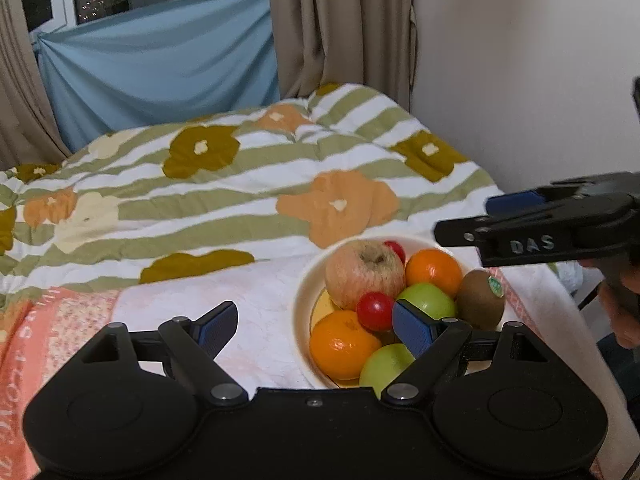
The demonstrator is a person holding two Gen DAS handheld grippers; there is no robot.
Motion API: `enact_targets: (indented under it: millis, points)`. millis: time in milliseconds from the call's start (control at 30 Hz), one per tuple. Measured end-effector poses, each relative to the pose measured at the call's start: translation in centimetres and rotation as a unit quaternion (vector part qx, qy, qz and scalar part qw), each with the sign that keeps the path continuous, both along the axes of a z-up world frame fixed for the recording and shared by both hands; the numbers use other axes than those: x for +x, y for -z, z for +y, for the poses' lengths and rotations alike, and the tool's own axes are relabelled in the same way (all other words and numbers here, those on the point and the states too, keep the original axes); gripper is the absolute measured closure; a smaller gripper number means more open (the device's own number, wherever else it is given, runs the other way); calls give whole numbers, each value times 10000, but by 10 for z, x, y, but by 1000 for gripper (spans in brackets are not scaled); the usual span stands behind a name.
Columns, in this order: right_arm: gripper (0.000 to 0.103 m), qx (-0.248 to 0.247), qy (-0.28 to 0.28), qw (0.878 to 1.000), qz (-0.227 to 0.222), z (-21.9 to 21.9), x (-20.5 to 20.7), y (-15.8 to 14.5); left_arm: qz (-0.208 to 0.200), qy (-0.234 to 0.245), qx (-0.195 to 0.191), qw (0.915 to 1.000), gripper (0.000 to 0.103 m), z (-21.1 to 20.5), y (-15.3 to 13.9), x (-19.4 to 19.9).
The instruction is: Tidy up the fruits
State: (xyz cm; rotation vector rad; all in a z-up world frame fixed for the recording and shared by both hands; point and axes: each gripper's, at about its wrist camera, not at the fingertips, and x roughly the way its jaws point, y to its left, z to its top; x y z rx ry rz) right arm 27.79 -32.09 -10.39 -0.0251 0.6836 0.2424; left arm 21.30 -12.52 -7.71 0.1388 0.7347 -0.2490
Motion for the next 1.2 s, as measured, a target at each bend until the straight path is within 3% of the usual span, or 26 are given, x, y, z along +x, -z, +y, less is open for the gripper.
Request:
enact_targets:
  millis: [300, 500, 600, 667, 767, 900, 1200]
  points:
    - [20, -303, 301, 9971, -622, 39, -93, -68, -589, -304, -116, 9977, 15, 39, -59, -56]
    - [19, -271, 693, 9950, -663, 64, -155, -102, -914, -600, -167, 9939, 15, 72, -92, -107]
    - [0, -235, 814, 9936, -751, 73, -187, -116, -1038, -722, -172, 9918, 9, 84, -102, -131]
    - [0, -293, 878, 9916, -901, 81, -208, -123, -1131, -752, -105, 9907, 1, 89, -105, -146]
    - [0, -478, 961, 9889, -1025, 95, -235, -128, -1236, -772, -47, 9893, 0, 96, -106, -167]
    - [0, -448, 1100, 9894, -832, 104, -260, -122, -1101, -896, -179, 9897, 0, 107, -102, -183]
    - [0, -452, 1255, 9886, -705, 114, -290, -111, -1118, -896, -191, 9895, 0, 110, -101, -208]
